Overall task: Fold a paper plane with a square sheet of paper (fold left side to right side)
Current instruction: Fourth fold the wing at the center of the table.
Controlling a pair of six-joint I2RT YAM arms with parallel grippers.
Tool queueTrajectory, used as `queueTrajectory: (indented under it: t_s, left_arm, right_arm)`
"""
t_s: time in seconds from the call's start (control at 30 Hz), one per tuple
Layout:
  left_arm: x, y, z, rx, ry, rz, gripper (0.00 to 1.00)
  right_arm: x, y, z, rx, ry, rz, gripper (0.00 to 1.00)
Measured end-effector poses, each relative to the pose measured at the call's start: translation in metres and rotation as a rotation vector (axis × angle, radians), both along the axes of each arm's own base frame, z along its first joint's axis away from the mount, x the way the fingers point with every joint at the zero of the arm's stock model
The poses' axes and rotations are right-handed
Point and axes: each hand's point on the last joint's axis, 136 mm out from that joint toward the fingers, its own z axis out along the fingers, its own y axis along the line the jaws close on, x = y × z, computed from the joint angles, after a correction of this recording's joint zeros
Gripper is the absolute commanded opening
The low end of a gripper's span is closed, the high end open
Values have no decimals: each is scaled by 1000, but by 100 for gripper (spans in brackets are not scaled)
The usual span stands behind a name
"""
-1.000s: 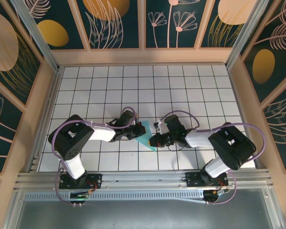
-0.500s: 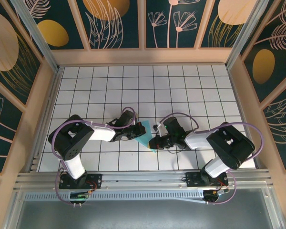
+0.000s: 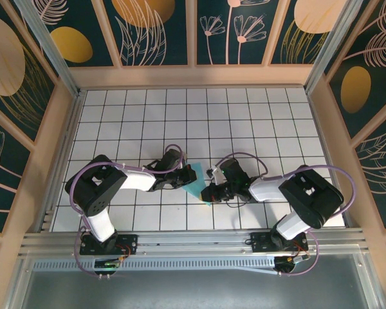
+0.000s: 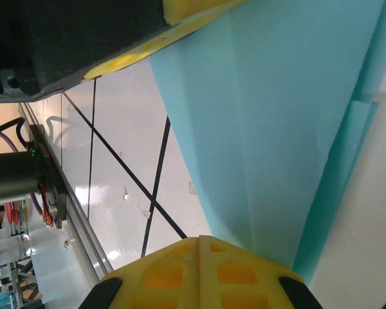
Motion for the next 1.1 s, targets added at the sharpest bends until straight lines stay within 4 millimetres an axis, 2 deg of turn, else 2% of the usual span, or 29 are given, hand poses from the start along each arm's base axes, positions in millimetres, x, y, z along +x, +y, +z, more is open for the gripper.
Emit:
queueTrajectory:
  t_s: [0.33, 0.63, 1.1]
  left_arm:
    - [0, 0, 0, 1, -2, -2, 0]
    - [0, 0, 0, 2, -3, -1, 0]
    - [1, 0, 0, 6, -6, -5, 0]
  right_arm:
    - [1, -4, 23, 13, -55, -12, 0]
    - [-11, -17, 2, -35, -1, -15, 0]
    - [-14, -16, -4, -20, 9, -7, 0]
